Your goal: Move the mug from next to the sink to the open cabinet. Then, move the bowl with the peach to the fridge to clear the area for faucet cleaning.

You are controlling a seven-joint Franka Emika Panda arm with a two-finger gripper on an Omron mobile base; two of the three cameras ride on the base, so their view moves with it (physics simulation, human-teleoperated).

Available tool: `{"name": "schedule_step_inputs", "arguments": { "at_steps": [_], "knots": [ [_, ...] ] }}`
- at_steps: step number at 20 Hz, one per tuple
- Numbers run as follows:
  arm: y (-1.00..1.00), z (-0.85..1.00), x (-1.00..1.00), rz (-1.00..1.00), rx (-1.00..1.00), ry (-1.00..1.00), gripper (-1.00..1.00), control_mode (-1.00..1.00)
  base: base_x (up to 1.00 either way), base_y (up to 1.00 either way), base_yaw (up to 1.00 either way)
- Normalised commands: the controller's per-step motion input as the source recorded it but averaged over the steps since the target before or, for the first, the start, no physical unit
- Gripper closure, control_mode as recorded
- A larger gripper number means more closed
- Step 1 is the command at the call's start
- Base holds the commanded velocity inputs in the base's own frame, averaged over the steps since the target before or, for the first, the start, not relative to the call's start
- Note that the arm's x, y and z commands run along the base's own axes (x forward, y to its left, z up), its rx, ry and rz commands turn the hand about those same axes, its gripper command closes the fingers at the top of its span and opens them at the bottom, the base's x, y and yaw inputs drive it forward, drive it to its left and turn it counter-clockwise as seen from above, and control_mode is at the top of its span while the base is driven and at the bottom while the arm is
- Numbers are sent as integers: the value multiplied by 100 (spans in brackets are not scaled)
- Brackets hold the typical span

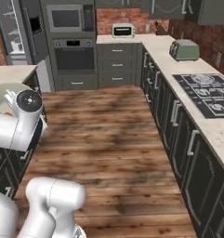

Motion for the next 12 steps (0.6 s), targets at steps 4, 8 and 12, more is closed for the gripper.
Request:
{"name": "schedule_step_inputs", "arguments": {
  "at_steps": [4,8,12],
  "knots": [
    [0,0,0,0,0,0,100,100,100,-22,0],
    [0,0,0,0,0,0,100,100,100,0,-2],
    [0,0,0,0,0,0,100,100,100,0,-7]
  ]
}}
